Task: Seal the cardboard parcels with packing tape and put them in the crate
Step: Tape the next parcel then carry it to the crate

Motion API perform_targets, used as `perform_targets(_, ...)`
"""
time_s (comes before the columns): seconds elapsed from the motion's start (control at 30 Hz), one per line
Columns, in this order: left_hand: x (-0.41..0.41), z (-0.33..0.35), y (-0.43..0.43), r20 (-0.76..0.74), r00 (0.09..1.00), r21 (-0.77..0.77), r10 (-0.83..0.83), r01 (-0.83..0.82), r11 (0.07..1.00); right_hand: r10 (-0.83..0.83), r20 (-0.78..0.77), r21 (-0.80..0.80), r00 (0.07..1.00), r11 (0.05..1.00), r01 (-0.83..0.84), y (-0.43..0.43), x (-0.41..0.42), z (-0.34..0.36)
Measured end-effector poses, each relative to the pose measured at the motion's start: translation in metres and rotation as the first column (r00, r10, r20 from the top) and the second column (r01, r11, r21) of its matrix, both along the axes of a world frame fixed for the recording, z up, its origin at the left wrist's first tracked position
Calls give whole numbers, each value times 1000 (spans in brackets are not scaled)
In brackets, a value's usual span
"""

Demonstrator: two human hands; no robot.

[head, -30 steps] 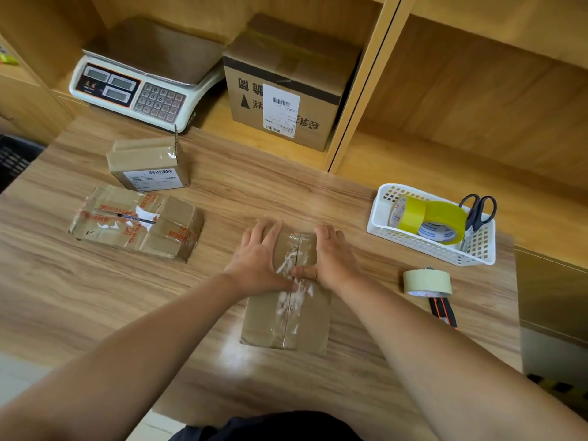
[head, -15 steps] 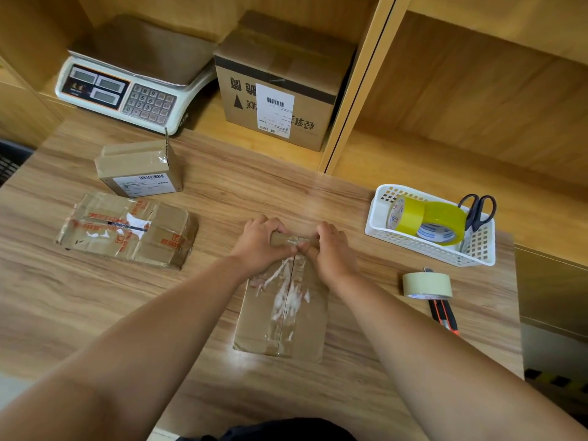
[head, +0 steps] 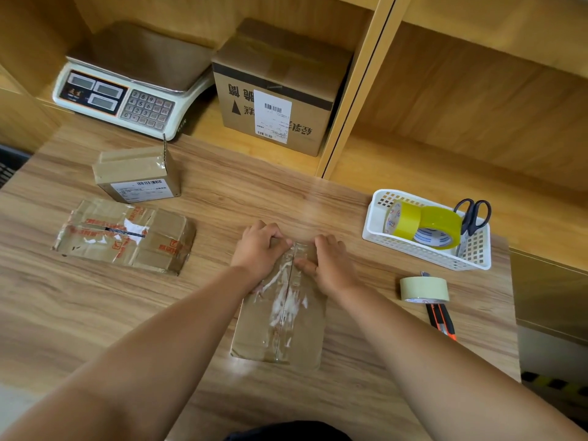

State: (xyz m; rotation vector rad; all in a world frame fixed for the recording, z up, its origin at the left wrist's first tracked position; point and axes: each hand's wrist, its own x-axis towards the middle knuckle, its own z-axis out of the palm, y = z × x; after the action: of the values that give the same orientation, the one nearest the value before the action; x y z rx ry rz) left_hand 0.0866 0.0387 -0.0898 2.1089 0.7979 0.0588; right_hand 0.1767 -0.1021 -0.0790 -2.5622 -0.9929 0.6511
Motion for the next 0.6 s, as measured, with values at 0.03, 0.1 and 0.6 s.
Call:
perform_targets(0.03,-1,0,-1,0,1000,19,3,-3,1000,21,0,11,1000,1000,-21,-3,-3,0)
perform_targets(0.1,-2,1,-3,26,1000,75,13,-15,997,48,-5,17,999,999,-48,-10,-12,0)
perform_targets(0.6,-32,27,-26,-300,949,-266,99,-183,946,-342,-377,83,861,913,399,-27,-38,-5)
